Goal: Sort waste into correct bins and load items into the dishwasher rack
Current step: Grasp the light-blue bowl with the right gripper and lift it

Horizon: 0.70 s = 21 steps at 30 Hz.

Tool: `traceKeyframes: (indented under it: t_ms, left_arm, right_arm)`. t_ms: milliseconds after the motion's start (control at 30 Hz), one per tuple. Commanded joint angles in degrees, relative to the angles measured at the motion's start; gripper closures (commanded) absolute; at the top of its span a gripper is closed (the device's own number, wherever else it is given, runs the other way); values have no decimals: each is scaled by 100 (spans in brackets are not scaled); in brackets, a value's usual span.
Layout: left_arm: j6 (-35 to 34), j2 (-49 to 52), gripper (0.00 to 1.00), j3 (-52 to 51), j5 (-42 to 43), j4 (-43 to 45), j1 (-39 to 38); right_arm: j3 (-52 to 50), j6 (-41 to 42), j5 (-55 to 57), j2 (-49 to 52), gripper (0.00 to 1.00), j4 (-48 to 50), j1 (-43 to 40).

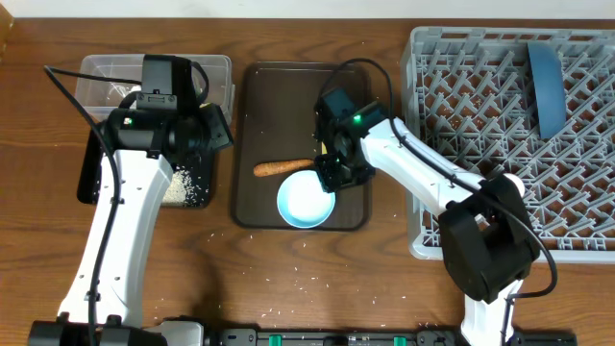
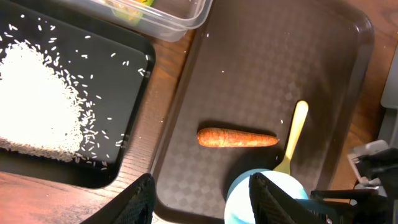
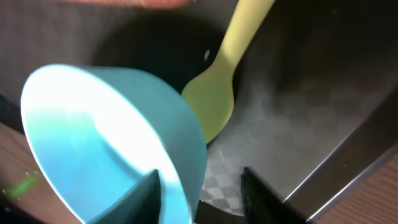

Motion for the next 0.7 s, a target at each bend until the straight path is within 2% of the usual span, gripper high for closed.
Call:
traceKeyframes:
  t_ms: [0, 67, 267, 367, 500, 567, 667]
  left_arm:
    - [-48, 17, 49, 39, -33, -15, 24]
    - [-48, 20, 49, 39, -33, -15, 24]
    - [-48, 20, 49, 39, -33, -11, 24]
    - [-48, 20, 48, 37, -33, -11, 24]
    - [-48, 20, 49, 37, -33, -13, 24]
    - [-48, 20, 49, 37, -33, -15, 24]
    - [-48, 20, 49, 37, -33, -15, 24]
  right_arm:
    - [26, 83, 9, 28, 87, -15, 111]
    - [26, 83, 7, 28, 98, 26, 109]
    - [26, 85, 122, 31, 99, 50, 114]
    - [26, 85, 343, 52, 93, 74, 144]
    - [13, 116, 398, 116, 91, 197, 203]
    - [13, 125, 402, 157, 85, 240, 238]
    - [11, 127, 498, 162, 85, 240, 267]
